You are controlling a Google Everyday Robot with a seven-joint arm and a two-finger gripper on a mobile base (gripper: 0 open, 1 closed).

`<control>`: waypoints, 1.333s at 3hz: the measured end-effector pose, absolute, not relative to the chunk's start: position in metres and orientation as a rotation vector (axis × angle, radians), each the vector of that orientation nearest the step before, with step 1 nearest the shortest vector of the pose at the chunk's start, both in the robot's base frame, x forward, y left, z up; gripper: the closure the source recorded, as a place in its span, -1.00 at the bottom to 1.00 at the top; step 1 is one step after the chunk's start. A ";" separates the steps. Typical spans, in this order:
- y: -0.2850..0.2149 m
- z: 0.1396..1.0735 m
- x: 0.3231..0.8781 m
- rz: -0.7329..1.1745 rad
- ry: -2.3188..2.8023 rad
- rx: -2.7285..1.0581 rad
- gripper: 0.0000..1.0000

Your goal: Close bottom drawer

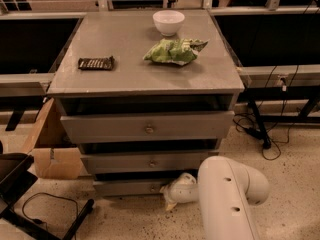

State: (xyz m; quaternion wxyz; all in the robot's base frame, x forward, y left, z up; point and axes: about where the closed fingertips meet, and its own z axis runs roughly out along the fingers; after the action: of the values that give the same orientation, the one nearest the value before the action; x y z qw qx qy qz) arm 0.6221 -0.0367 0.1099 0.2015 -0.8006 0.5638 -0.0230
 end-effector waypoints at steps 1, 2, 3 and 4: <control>-0.037 0.110 0.622 -0.064 1.575 -2.236 -0.96; -0.037 0.110 0.622 -0.064 1.575 -2.236 -0.52; -0.037 0.110 0.619 -0.064 1.575 -2.236 -0.05; -0.076 0.120 0.586 -0.062 1.666 -2.265 0.57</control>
Offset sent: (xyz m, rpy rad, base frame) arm 0.0000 0.0000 0.0000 0.0000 0.0000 0.0000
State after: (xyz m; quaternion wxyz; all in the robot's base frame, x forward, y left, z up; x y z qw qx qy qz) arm 0.5857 -0.0755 0.1201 0.1641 -0.7945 0.5843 -0.0219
